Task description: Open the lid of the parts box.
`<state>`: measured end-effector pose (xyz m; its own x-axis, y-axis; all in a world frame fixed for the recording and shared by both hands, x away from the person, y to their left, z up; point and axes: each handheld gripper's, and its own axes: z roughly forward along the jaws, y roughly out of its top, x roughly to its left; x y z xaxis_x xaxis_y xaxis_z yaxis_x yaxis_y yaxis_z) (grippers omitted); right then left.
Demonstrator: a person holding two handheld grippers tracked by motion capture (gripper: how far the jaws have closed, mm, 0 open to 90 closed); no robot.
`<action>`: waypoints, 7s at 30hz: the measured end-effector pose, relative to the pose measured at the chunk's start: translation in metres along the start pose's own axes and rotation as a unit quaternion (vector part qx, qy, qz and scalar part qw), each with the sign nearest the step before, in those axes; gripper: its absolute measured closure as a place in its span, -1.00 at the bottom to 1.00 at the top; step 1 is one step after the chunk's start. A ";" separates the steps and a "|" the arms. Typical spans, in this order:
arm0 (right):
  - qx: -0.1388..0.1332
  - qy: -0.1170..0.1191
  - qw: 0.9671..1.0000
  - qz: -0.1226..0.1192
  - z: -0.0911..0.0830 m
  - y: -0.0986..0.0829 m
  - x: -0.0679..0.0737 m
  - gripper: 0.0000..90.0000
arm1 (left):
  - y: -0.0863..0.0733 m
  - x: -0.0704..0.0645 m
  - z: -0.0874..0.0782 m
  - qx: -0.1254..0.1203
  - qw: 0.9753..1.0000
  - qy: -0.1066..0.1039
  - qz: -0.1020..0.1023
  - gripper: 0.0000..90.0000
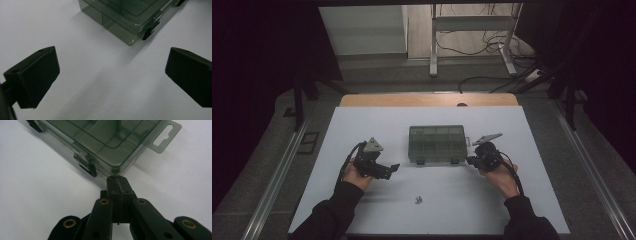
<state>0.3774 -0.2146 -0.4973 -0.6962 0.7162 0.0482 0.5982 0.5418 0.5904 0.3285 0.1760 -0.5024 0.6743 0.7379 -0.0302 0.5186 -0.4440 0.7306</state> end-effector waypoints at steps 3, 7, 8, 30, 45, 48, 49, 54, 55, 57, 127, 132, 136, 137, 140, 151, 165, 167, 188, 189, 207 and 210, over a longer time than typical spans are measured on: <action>0.000 0.000 1.000 0.001 0.000 0.000 0.000 0.97 | 0.000 0.000 0.000 0.001 1.000 0.001 0.001 -1.00; 0.001 0.000 1.000 -0.002 -0.001 0.000 0.001 0.97 | 0.000 0.000 0.000 0.002 1.000 0.001 0.001 -1.00; 0.000 -0.001 1.000 -0.004 -0.001 0.000 0.001 0.97 | 0.000 0.000 0.000 0.002 1.000 0.002 0.001 -1.00; -0.011 -0.004 1.000 -0.006 -0.007 0.002 0.001 0.97 | 0.000 0.000 0.000 0.002 1.000 -0.003 -0.002 -1.00; -0.047 0.003 0.999 -0.001 -0.017 0.006 0.000 0.97 | 0.003 -0.002 -0.004 -0.012 1.000 -0.008 -0.005 -1.00; -0.056 0.010 0.998 0.007 -0.019 0.008 -0.001 0.97 | 0.004 -0.002 -0.004 -0.015 1.000 -0.013 -0.009 -1.00; -0.058 0.011 0.998 0.008 -0.020 0.008 -0.002 0.97 | 0.004 -0.002 -0.004 -0.017 1.000 -0.016 -0.010 -1.00; -0.065 0.016 0.998 0.014 -0.021 0.011 -0.003 0.97 | 0.006 -0.003 -0.005 -0.023 0.999 -0.026 -0.011 -1.00; -0.066 0.017 0.998 0.015 -0.021 0.012 -0.003 0.96 | 0.006 -0.003 -0.005 -0.023 0.999 -0.026 -0.010 -1.00; -0.069 0.019 0.997 0.014 -0.022 0.014 -0.003 0.96 | 0.007 -0.005 -0.005 -0.021 0.999 -0.026 -0.003 -0.94; -0.128 0.012 0.992 0.021 -0.019 0.075 -0.033 0.97 | 0.033 -0.021 0.048 -0.013 0.999 -0.042 0.010 0.99; -0.131 0.008 0.991 0.022 -0.016 0.080 -0.038 0.97 | 0.032 -0.020 0.048 -0.014 0.999 -0.044 0.010 0.99; -0.129 0.006 0.991 0.023 -0.013 0.082 -0.040 0.97 | 0.032 -0.020 0.048 -0.014 0.999 -0.046 0.008 0.99; -0.129 0.006 0.991 0.023 -0.013 0.082 -0.040 0.97 | 0.032 -0.020 0.048 -0.014 0.999 -0.046 0.008 0.99; -0.129 0.003 0.991 0.025 -0.009 0.086 -0.043 0.97 | 0.032 -0.020 0.048 -0.014 0.999 -0.046 0.008 0.99; -0.127 0.001 0.991 0.034 0.001 0.090 -0.050 0.97 | 0.032 -0.019 0.048 -0.014 0.999 -0.049 0.007 0.99; -0.127 -0.004 0.991 0.036 0.009 0.096 -0.057 0.97 | 0.032 -0.019 0.048 -0.014 0.999 -0.049 0.007 0.99; -0.129 -0.005 0.991 0.036 0.010 0.097 -0.058 0.97 | 0.032 -0.019 0.048 -0.015 0.999 -0.049 0.006 0.99; -0.122 -0.011 0.991 0.056 0.026 0.095 -0.071 0.97 | 0.032 -0.018 0.048 -0.013 0.999 -0.052 0.006 0.99; -0.122 -0.011 0.991 0.056 0.026 0.095 -0.071 0.97 | 0.032 -0.018 0.048 -0.013 0.999 -0.052 0.006 0.99; -0.099 -0.019 0.993 0.063 0.041 0.094 -0.074 0.97 | 0.033 -0.018 0.048 -0.012 0.999 -0.052 0.006 0.99; -0.099 -0.019 0.993 0.061 0.042 0.094 -0.073 0.97 | 0.033 -0.018 0.048 -0.012 0.999 -0.052 0.006 0.99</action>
<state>0.5014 -0.1975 -0.4788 -0.6059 0.7891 0.1007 0.5850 0.3562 0.7286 0.3589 0.1236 -0.5109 0.7320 0.6751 -0.0914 0.4988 -0.4397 0.7469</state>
